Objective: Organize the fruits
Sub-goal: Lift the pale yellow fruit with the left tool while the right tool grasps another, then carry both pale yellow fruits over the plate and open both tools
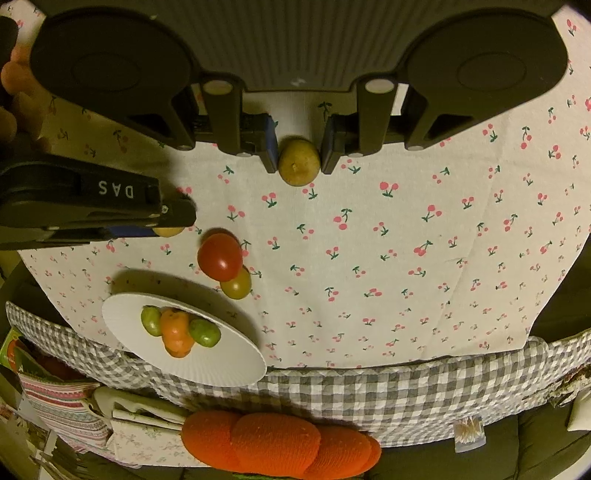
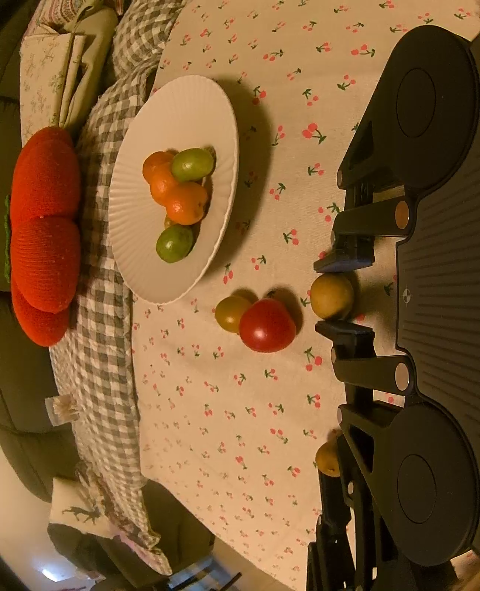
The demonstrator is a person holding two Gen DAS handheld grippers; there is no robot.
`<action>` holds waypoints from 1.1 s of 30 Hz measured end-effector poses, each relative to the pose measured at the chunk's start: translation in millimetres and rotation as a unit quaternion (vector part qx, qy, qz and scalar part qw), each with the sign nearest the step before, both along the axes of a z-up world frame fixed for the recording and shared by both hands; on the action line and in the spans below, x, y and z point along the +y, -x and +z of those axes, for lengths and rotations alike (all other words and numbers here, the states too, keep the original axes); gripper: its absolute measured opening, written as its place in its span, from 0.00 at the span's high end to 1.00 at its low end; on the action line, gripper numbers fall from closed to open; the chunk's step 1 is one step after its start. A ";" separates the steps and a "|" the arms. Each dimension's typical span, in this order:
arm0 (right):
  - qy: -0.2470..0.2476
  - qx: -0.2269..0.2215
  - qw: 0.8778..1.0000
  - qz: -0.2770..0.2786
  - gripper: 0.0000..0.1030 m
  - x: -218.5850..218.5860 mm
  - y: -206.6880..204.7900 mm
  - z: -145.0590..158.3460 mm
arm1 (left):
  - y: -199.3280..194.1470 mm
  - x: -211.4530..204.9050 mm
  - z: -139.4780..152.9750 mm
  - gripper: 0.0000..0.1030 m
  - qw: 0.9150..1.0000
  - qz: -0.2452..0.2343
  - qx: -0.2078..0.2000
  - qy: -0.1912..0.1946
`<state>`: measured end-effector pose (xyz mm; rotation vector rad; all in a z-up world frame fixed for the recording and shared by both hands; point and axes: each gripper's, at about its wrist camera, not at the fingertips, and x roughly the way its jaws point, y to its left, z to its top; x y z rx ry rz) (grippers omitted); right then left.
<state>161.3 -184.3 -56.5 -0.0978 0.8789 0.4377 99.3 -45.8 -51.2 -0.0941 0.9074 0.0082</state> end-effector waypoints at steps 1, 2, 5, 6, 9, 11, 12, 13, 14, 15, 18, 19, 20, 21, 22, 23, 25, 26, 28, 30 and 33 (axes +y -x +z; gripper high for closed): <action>-0.002 0.000 1.000 0.000 0.75 0.1 0.6 1.2 | 0.3 -0.4 0.3 0.78 1.000 0.000 -0.001 -0.001; -0.003 0.000 1.000 -0.001 0.75 -0.3 0.7 2.7 | 0.5 -0.5 0.6 0.78 1.000 -0.001 -0.002 -0.001; -0.006 0.001 1.000 -0.003 0.75 -1.5 1.3 5.0 | 0.2 -0.8 1.6 0.78 1.000 -0.002 -0.004 0.000; -0.006 0.002 1.000 -0.005 0.75 -1.8 1.5 5.2 | 0.1 -0.9 2.2 0.78 1.000 -0.003 -0.005 0.000; -0.005 0.004 1.000 -0.009 0.75 -2.7 1.6 6.6 | -0.3 -1.5 4.5 0.78 1.000 -0.005 -0.009 0.002; -0.005 0.004 1.000 -0.012 0.75 -3.6 2.2 8.5 | -1.0 -1.9 6.3 0.78 1.000 -0.006 -0.013 0.004; -0.005 0.003 1.000 -0.013 0.75 -3.9 2.7 9.8 | -1.3 -1.8 7.2 0.78 1.000 -0.006 -0.014 0.005; -0.006 0.002 1.000 -0.014 0.75 -4.4 3.2 11.2 | -1.8 -1.8 8.3 0.78 1.000 -0.006 -0.016 0.006; -0.006 0.001 1.000 -0.015 0.75 -4.9 3.8 12.9 | -1.9 -2.0 8.6 0.78 1.000 -0.006 -0.017 0.006; -0.006 -0.001 1.000 -0.016 0.75 -5.4 4.7 14.7 | -2.3 -2.1 9.5 0.78 1.000 -0.006 -0.019 0.007; -0.009 -0.005 1.000 -0.017 0.75 -7.4 7.0 20.6 | -3.5 -2.2 12.4 0.78 1.000 -0.008 -0.024 0.011; -0.011 -0.006 1.000 -0.017 0.75 -8.3 7.6 22.4 | -4.0 -2.2 13.5 0.78 1.000 -0.009 -0.026 0.014; -0.014 -0.008 1.000 -0.017 0.75 -9.6 8.0 24.7 | -4.4 -2.2 14.7 0.78 0.999 -0.009 -0.029 0.015; -0.016 -0.010 1.000 -0.018 0.75 -10.7 7.9 26.6 | -5.0 -2.2 15.9 0.78 0.999 -0.010 -0.031 0.015; -0.019 -0.011 1.000 -0.020 0.75 -12.1 7.6 28.5 | -5.5 -2.5 17.1 0.78 0.999 -0.011 -0.033 0.015; -0.021 -0.012 0.999 -0.021 0.75 -13.8 7.1 30.3 | -6.3 -2.7 18.1 0.78 0.999 -0.012 -0.035 0.016; -0.023 -0.015 0.999 -0.026 0.75 -17.1 5.9 33.0 | -8.4 -3.4 20.1 0.78 0.999 -0.014 -0.039 0.018; -0.024 -0.015 0.999 -0.029 0.75 -19.1 5.3 34.0 | -9.8 -3.7 21.1 0.78 0.999 -0.016 -0.040 0.020; -0.028 -0.015 0.999 -0.035 0.75 -23.2 3.3 35.9 | -13.5 -4.3 24.2 0.78 0.999 -0.019 -0.044 0.024; -0.030 -0.017 0.999 -0.040 0.75 -27.1 1.8 38.3 | -18.2 -4.9 27.7 0.78 0.998 -0.021 -0.050 0.027; -0.036 -0.019 0.998 -0.048 0.75 -33.2 -0.3 42.5 | -25.4 -6.9 32.4 0.78 0.997 -0.028 -0.061 0.025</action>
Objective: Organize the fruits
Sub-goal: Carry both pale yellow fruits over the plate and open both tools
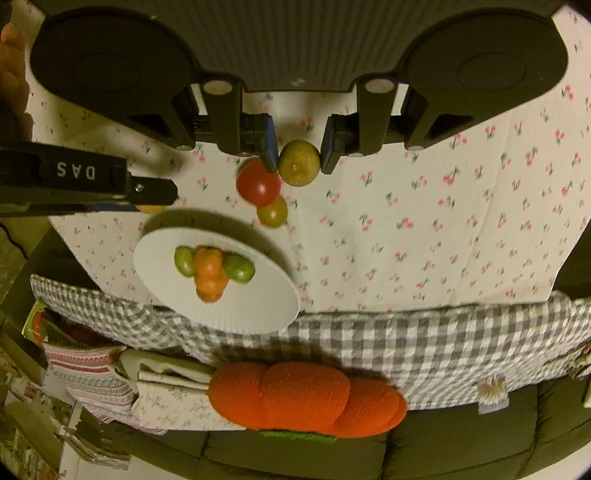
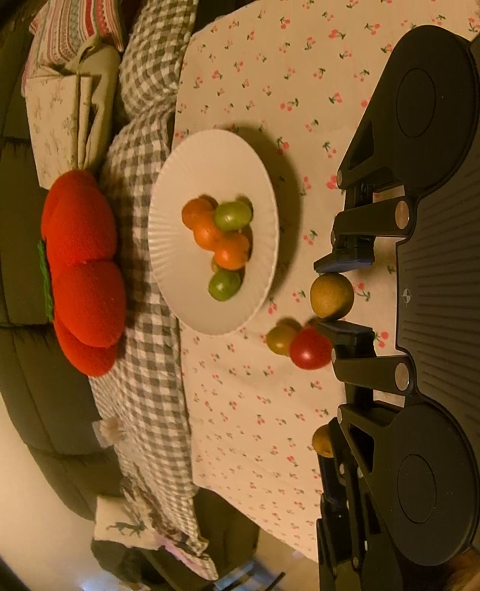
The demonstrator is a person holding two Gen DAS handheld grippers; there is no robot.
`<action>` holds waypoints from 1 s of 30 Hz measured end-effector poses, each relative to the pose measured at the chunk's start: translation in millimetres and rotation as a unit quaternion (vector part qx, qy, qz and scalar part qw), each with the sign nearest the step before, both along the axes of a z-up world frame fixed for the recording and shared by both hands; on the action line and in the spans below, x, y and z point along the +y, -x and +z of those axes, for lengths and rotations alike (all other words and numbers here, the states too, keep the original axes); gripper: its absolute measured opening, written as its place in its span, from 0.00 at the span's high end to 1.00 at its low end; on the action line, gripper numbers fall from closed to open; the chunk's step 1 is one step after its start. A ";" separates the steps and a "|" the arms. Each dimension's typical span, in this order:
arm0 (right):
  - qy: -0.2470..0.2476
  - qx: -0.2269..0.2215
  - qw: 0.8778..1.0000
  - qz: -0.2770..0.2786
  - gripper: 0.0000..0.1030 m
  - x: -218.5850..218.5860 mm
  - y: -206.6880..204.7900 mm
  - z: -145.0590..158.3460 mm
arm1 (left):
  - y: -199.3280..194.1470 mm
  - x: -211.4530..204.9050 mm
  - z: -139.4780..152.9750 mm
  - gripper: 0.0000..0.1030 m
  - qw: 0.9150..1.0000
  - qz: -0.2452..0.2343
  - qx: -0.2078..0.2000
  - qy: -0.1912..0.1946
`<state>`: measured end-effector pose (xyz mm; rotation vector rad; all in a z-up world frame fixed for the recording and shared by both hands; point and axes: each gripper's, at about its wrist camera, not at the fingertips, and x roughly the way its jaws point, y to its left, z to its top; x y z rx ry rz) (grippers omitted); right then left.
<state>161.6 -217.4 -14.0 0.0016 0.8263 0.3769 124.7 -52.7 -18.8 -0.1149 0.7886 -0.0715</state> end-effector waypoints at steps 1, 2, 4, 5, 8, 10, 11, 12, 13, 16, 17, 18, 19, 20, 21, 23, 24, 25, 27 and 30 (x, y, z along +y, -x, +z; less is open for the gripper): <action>-0.002 -0.001 1.000 -0.003 0.75 -2.1 -1.1 1.6 | -3.5 -1.0 1.8 0.78 1.000 -0.003 -0.005 -0.003; -0.003 -0.002 1.000 -0.006 0.75 -4.2 -2.4 2.9 | -6.6 -1.5 2.9 0.78 1.000 -0.005 -0.008 -0.004; -0.007 -0.003 1.000 -0.014 0.75 -9.9 -5.8 5.6 | -15.0 -1.6 6.0 0.78 1.000 -0.009 -0.015 -0.006; -0.008 -0.004 1.000 -0.019 0.75 -12.7 -7.3 6.7 | -18.8 -1.1 7.2 0.78 1.000 -0.011 -0.018 -0.007; -0.013 -0.007 0.999 -0.032 0.75 -21.6 -13.5 10.7 | -31.9 -1.1 9.5 0.78 0.999 -0.021 -0.029 -0.011; -0.016 -0.010 0.999 -0.041 0.75 -27.6 -18.3 12.9 | -42.0 -1.5 9.4 0.78 0.999 -0.026 -0.032 -0.013; -0.016 -0.010 0.999 -0.045 0.75 -30.7 -21.1 13.5 | -46.7 -1.7 9.2 0.78 0.999 -0.029 -0.034 -0.013; -0.017 -0.011 0.999 -0.049 0.75 -33.6 -23.4 14.0 | -52.2 -1.9 8.7 0.78 0.999 -0.033 -0.037 -0.012; -0.017 -0.012 0.998 -0.054 0.75 -36.5 -26.1 14.1 | -56.7 -2.1 8.0 0.78 0.999 -0.036 -0.039 -0.009; -0.015 -0.014 0.998 -0.064 0.75 -42.7 -33.8 12.9 | -68.4 -4.5 5.8 0.78 0.998 -0.045 -0.044 -0.003; -0.014 -0.016 0.998 -0.067 0.75 -44.0 -36.2 12.5 | -71.4 -5.3 5.2 0.78 0.998 -0.048 -0.045 -0.002; -0.013 -0.018 0.997 -0.069 0.75 -45.4 -38.6 12.1 | -74.5 -6.0 4.8 0.78 0.998 -0.051 -0.048 -0.001; -0.012 -0.021 0.997 -0.070 0.75 -46.6 -41.2 11.8 | -78.3 -6.9 4.5 0.78 0.997 -0.054 -0.052 -0.001; -0.009 -0.025 0.997 -0.072 0.75 -47.7 -44.1 11.1 | -81.5 -7.2 4.2 0.78 0.997 -0.056 -0.053 -0.001; -0.005 -0.029 0.997 -0.074 0.75 -48.4 -47.2 9.9 | -84.8 -7.3 4.0 0.78 0.997 -0.057 -0.054 0.000; 0.002 -0.035 0.996 -0.077 0.75 -49.7 -53.2 5.6 | -92.7 -8.7 3.7 0.78 0.996 -0.063 -0.057 0.002; 0.006 -0.036 0.996 -0.078 0.75 -50.2 -55.4 3.2 | -95.5 -9.5 3.8 0.78 0.996 -0.065 -0.058 0.001; 0.011 -0.038 0.996 -0.077 0.75 -50.3 -57.6 0.7 | -98.5 -10.6 3.7 0.78 0.996 -0.067 -0.059 -0.001; 0.021 -0.041 0.996 -0.074 0.75 -49.6 -60.5 -3.4 | -104.8 -12.5 2.7 0.78 0.996 -0.072 -0.061 0.000; 0.037 -0.053 0.996 -0.066 0.75 -47.0 -63.8 -6.8 | -113.2 -17.2 0.3 0.78 0.995 -0.077 -0.063 -0.003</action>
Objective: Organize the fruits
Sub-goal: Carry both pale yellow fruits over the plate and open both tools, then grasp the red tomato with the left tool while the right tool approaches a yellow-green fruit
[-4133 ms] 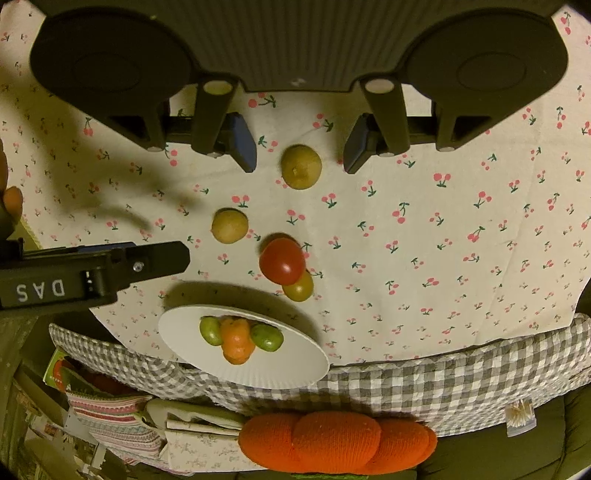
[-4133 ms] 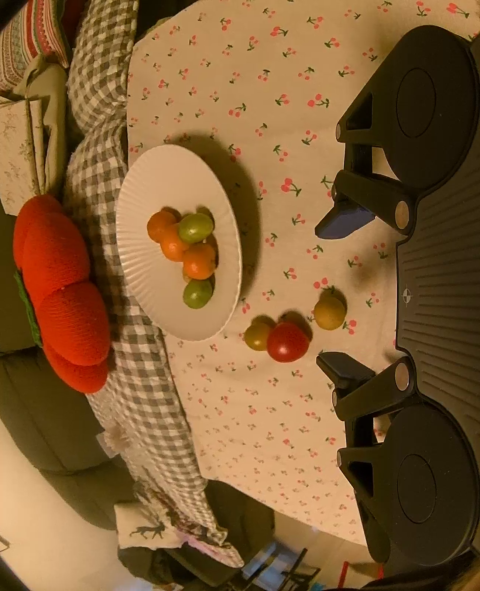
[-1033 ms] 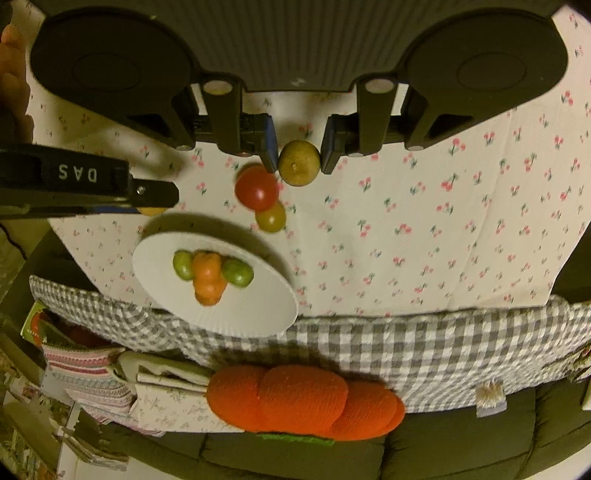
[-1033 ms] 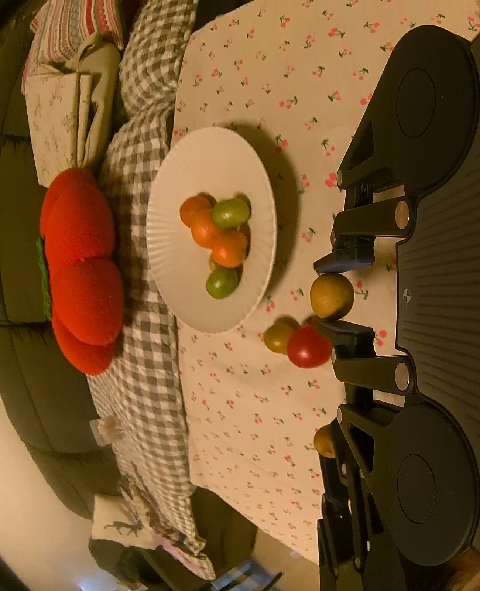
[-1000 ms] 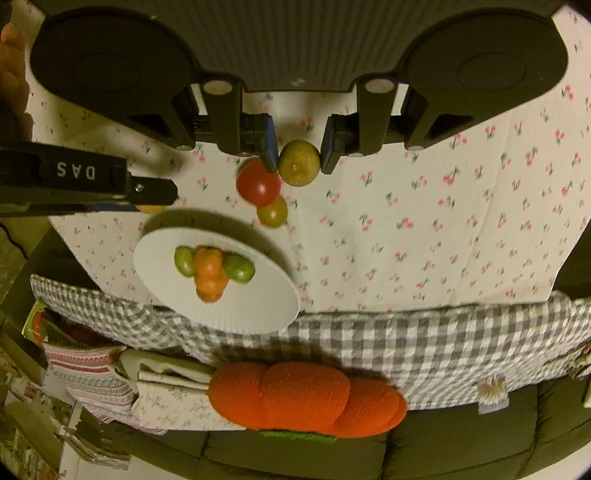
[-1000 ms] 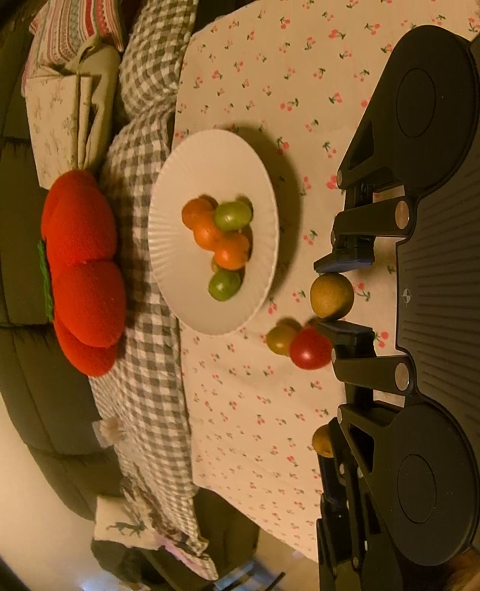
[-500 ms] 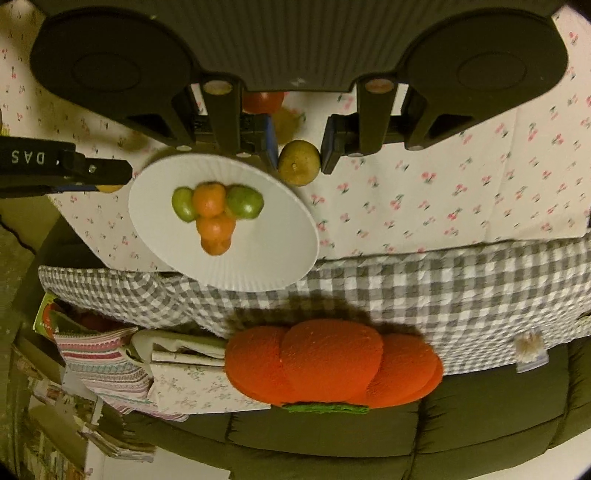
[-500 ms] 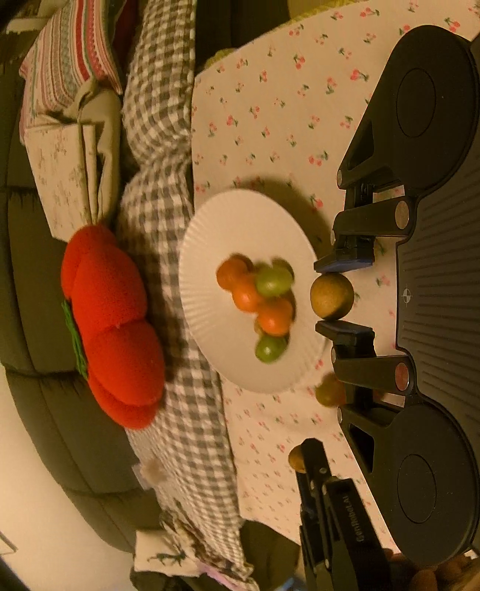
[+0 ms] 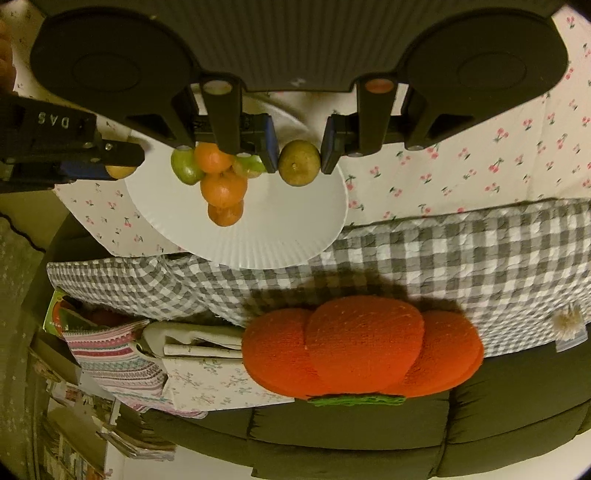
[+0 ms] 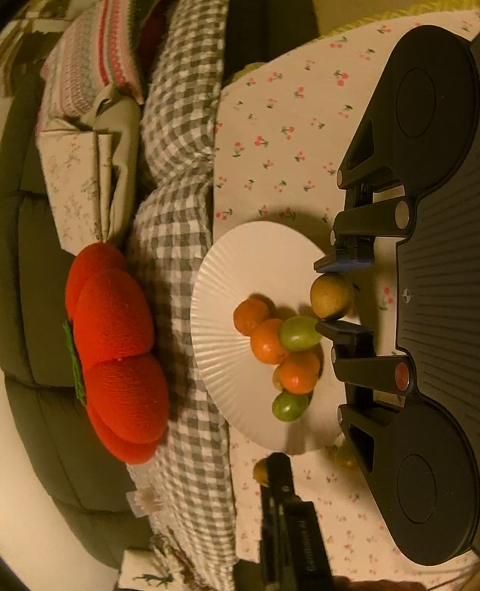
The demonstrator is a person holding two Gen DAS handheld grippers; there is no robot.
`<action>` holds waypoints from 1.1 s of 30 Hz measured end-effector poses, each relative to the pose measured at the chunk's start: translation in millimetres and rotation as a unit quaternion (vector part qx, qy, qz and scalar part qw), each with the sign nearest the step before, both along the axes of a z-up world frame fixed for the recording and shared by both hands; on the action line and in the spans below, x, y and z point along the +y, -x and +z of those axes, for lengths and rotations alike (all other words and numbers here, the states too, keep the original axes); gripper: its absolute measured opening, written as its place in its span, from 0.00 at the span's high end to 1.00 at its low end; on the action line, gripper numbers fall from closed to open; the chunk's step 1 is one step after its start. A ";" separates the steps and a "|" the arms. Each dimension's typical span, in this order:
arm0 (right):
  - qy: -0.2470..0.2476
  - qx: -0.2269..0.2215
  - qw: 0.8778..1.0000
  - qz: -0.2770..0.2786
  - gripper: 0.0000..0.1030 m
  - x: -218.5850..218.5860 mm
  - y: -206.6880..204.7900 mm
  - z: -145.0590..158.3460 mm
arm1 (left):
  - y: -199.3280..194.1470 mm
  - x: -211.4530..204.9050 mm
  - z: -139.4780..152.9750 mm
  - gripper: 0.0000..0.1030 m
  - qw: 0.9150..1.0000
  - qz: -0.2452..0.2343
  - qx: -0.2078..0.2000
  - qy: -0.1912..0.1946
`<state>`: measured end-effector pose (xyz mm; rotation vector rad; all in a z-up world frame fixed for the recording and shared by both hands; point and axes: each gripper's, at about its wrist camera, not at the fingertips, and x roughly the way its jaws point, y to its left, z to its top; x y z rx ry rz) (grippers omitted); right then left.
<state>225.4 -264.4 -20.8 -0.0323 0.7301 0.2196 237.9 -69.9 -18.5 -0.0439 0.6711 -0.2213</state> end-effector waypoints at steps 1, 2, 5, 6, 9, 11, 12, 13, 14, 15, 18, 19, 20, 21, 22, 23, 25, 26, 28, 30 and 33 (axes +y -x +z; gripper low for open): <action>0.004 -0.004 1.000 0.003 0.75 0.8 -1.4 -0.9 | -2.4 -1.0 -1.2 0.78 1.000 -0.002 0.000 -0.001; 0.008 -0.007 1.000 0.006 0.75 1.4 -3.0 -2.1 | -4.5 -1.3 -2.5 0.78 1.000 -0.003 0.000 -0.001; 0.021 -0.013 1.000 0.011 0.75 3.5 -6.3 -6.4 | -8.2 -0.8 -9.1 0.78 1.000 -0.010 0.004 0.002; 0.025 -0.017 0.999 0.014 0.75 4.2 -6.5 -7.1 | -9.3 -1.1 -11.8 0.78 1.000 -0.014 0.007 0.000; 0.034 -0.023 0.999 0.026 0.75 5.7 -8.9 -8.6 | -9.4 -3.0 -14.3 0.78 1.000 -0.018 0.002 -0.006; 0.039 -0.026 0.999 0.027 0.75 5.1 -11.1 -9.9 | -10.2 -3.3 -14.4 0.78 1.000 -0.018 0.005 -0.003; 0.038 -0.027 0.999 0.027 0.74 4.0 -12.0 -10.6 | -10.2 -3.4 -14.2 0.78 1.000 -0.017 0.005 -0.003; 0.035 -0.028 0.999 0.029 0.73 2.8 -12.5 -11.0 | -10.4 -3.3 -14.3 0.77 1.000 -0.016 0.004 -0.004; 0.034 -0.028 0.999 0.032 0.72 2.2 -13.0 -11.4 | -10.4 -2.6 -14.0 0.77 1.000 -0.014 0.003 -0.004; 0.033 -0.028 0.999 0.033 0.69 2.3 -12.5 -11.0 | -10.1 -1.9 -13.6 0.76 1.000 -0.014 0.004 -0.003; 0.038 -0.034 0.998 0.029 0.64 4.4 -10.8 -8.9 | -9.2 0.0 -12.4 0.67 1.000 -0.008 0.001 -0.002; 0.040 -0.037 0.998 0.029 0.64 4.8 -10.2 -8.3 | -8.7 0.5 -11.8 0.67 1.000 -0.007 0.000 -0.002; 0.040 -0.038 0.998 0.028 0.64 4.5 -10.0 -8.0 | -8.4 1.1 -11.2 0.67 1.000 -0.008 0.000 0.000; 0.040 -0.038 0.998 0.026 0.64 3.7 -10.3 -7.9 | -7.9 1.9 -10.3 0.67 1.000 -0.006 -0.001 0.002; 0.040 -0.037 0.998 0.022 0.64 2.6 -10.9 -7.6 | -7.4 2.2 -9.2 0.67 1.000 -0.005 -0.001 0.004; 0.039 -0.036 0.998 0.018 0.64 1.2 -11.4 -7.4 | -7.4 3.1 -8.3 0.67 1.000 -0.004 -0.001 0.006; 0.036 -0.036 0.999 0.010 0.63 -2.0 -12.1 -5.4 | -6.8 5.5 -6.1 0.67 1.000 0.000 -0.002 0.011; 0.033 -0.035 0.999 0.005 0.62 -3.6 -12.6 -4.0 | -6.4 6.5 -5.4 0.67 1.000 0.002 -0.002 0.013; 0.026 -0.031 0.999 -0.004 0.60 -6.3 -12.7 -1.8 | -6.0 9.5 -4.4 0.67 1.000 0.008 0.000 0.017; 0.021 -0.030 0.999 -0.006 0.59 -7.5 -11.7 0.7 | -4.9 12.4 -4.0 0.67 1.000 0.012 0.005 0.024; 0.014 -0.030 0.999 -0.006 0.58 -7.5 -9.8 5.8 | -0.3 14.5 -1.9 0.67 0.999 0.018 0.010 0.026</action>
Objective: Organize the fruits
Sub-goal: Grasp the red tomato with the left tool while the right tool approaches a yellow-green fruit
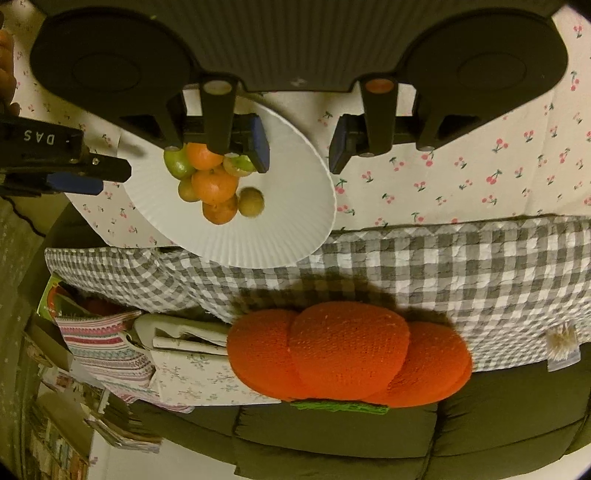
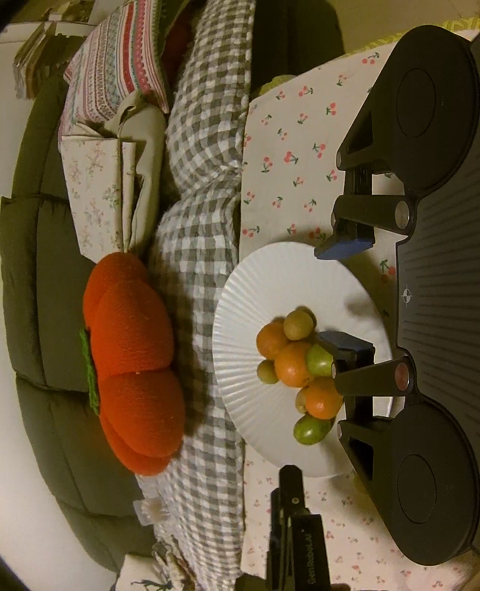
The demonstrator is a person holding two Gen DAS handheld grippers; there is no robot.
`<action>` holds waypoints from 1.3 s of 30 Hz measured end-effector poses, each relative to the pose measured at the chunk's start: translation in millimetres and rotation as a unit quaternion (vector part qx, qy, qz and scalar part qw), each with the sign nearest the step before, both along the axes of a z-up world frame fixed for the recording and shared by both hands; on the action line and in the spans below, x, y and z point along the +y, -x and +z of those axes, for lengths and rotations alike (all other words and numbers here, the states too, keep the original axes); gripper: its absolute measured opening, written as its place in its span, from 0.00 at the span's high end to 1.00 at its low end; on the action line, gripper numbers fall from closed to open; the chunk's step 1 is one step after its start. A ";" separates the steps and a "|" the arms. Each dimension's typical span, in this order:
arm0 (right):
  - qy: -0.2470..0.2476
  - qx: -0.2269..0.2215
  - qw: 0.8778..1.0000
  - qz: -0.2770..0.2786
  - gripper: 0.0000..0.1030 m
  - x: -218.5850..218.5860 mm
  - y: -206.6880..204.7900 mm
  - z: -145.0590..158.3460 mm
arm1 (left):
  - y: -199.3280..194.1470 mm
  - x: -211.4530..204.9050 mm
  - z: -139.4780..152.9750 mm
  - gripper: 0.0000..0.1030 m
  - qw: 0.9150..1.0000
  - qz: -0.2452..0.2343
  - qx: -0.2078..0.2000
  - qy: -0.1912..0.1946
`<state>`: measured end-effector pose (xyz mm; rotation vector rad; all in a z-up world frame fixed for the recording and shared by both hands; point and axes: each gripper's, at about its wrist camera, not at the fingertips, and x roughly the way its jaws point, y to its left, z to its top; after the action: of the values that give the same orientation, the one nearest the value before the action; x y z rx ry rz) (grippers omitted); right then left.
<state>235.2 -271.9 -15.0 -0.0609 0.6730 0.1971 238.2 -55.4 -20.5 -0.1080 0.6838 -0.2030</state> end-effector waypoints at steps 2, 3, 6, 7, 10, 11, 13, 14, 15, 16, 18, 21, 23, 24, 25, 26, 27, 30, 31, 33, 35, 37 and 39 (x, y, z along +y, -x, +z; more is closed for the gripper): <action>-0.003 0.001 1.000 -0.002 0.54 0.5 2.0 2.9 | 4.4 0.1 1.3 0.65 1.000 0.005 0.004 -0.005; -0.004 0.002 1.000 -0.003 0.53 0.8 3.3 3.9 | 7.3 0.1 1.9 0.65 1.000 0.007 0.006 -0.009; -0.006 0.010 1.000 -0.003 0.53 3.7 8.0 5.2 | 19.4 -0.4 2.9 0.59 1.000 0.005 0.008 -0.018; -0.008 0.014 1.000 -0.001 0.52 5.2 9.7 5.4 | 23.2 0.0 3.2 0.58 1.000 0.004 0.009 -0.020; -0.011 0.018 1.000 0.003 0.52 9.3 15.9 7.9 | 38.4 2.8 2.5 0.53 1.000 0.007 0.016 -0.024; -0.013 0.019 1.000 0.004 0.52 10.2 18.2 9.4 | 42.8 4.0 1.8 0.53 1.000 0.008 0.021 -0.021; -0.021 0.023 1.000 0.004 0.47 10.7 22.3 12.3 | 50.5 4.5 -0.1 0.53 0.999 0.007 0.028 -0.016; -0.029 0.026 0.999 0.004 0.47 10.5 24.5 13.8 | 54.1 3.4 -1.5 0.52 0.999 0.008 0.032 -0.015; -0.035 0.031 0.999 0.005 0.47 10.4 26.3 14.8 | 57.4 2.2 -2.8 0.51 0.999 0.010 0.034 -0.014; -0.040 0.035 0.999 0.004 0.47 10.5 28.1 15.6 | 61.4 0.5 -5.0 0.50 0.999 0.011 0.039 -0.012; -0.046 0.045 0.998 0.003 0.47 10.8 32.8 16.2 | 69.4 -3.9 -10.5 0.49 0.999 0.013 0.046 -0.006; -0.055 0.060 0.997 0.000 0.41 10.2 41.4 16.7 | 79.7 -15.2 -18.1 0.49 0.998 0.002 0.054 -0.013; -0.064 0.070 0.995 -0.002 0.37 8.5 47.5 17.0 | 83.8 -23.2 -21.8 0.49 0.998 -0.005 0.052 -0.031; -0.067 0.073 0.995 -0.005 0.34 7.6 50.1 17.1 | 84.7 -25.9 -23.3 0.48 0.998 -0.005 0.051 -0.039; -0.070 0.078 0.994 -0.007 0.32 6.4 53.2 17.1 | 84.5 -27.5 -24.9 0.48 0.998 -0.005 0.050 -0.043; -0.073 0.081 0.994 -0.009 0.30 5.5 55.5 17.1 | 83.9 -27.6 -26.0 0.48 0.998 -0.004 0.051 -0.043; -0.075 0.085 0.994 -0.010 0.26 4.4 57.7 17.2 | 82.6 -27.6 -27.7 0.48 0.998 -0.002 0.053 -0.041; -0.080 0.089 0.993 -0.015 0.22 1.3 63.5 17.2 | 80.7 -28.5 -31.6 0.49 0.998 0.000 0.054 -0.041; -0.081 0.090 0.993 -0.014 0.22 1.0 64.4 17.1 | 79.7 -28.7 -32.6 0.48 0.998 0.001 0.052 -0.041; -0.080 0.092 0.992 -0.015 0.21 0.8 64.1 16.5 | 78.1 -28.6 -34.5 0.49 0.998 0.003 0.049 -0.040; -0.079 0.096 0.992 -0.017 0.21 1.8 63.6 14.8 | 75.8 -27.9 -36.2 0.49 0.998 0.004 0.048 -0.036; -0.079 0.099 0.992 -0.017 0.21 2.7 63.2 13.4 | 73.8 -27.9 -37.6 0.49 0.998 0.004 0.046 -0.034; -0.078 0.101 0.992 -0.015 0.21 3.8 63.6 12.5 | 71.9 -28.3 -38.8 0.51 0.998 0.001 0.044 -0.035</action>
<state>171.6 -268.1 -2.4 0.1203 0.8581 0.2292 166.3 -83.7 -59.3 -0.0513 0.7781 -0.1724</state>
